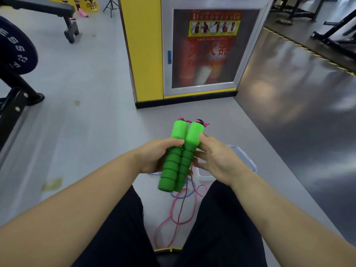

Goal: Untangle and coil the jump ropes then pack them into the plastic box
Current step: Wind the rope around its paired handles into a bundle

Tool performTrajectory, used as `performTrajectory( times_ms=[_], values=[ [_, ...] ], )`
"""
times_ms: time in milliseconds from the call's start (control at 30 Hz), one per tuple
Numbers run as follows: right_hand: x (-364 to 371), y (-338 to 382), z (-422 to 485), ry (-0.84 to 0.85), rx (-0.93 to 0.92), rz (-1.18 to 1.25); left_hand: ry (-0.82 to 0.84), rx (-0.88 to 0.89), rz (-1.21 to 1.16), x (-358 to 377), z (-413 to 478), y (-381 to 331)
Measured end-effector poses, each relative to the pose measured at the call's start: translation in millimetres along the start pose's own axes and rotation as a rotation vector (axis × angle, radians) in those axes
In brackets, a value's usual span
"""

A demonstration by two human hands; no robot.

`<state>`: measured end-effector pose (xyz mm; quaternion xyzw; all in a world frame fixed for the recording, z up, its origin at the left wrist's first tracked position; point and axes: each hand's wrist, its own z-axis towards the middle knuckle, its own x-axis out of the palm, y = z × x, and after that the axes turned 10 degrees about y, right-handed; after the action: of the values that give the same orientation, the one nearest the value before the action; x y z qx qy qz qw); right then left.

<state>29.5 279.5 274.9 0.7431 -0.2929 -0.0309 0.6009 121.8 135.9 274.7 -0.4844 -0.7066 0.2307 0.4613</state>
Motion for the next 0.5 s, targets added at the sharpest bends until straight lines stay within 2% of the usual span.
performTrajectory(
  times_ms=[133, 367, 500],
  values=[
    [-2.2, -5.3, 5.5, -0.117, -0.037, -0.129, -0.042, 0.046, 0.082, -0.3, 1.0, 6.9],
    [-5.2, -10.8, 2.2, -0.063, 0.040, -0.117, -0.063, 0.039, 0.271, -2.9, -2.5, 8.4],
    [-7.0, -11.0, -1.0, -0.035, 0.048, -0.091, -0.015, -0.003, 0.316, -5.3, -5.9, 0.5]
  ],
)
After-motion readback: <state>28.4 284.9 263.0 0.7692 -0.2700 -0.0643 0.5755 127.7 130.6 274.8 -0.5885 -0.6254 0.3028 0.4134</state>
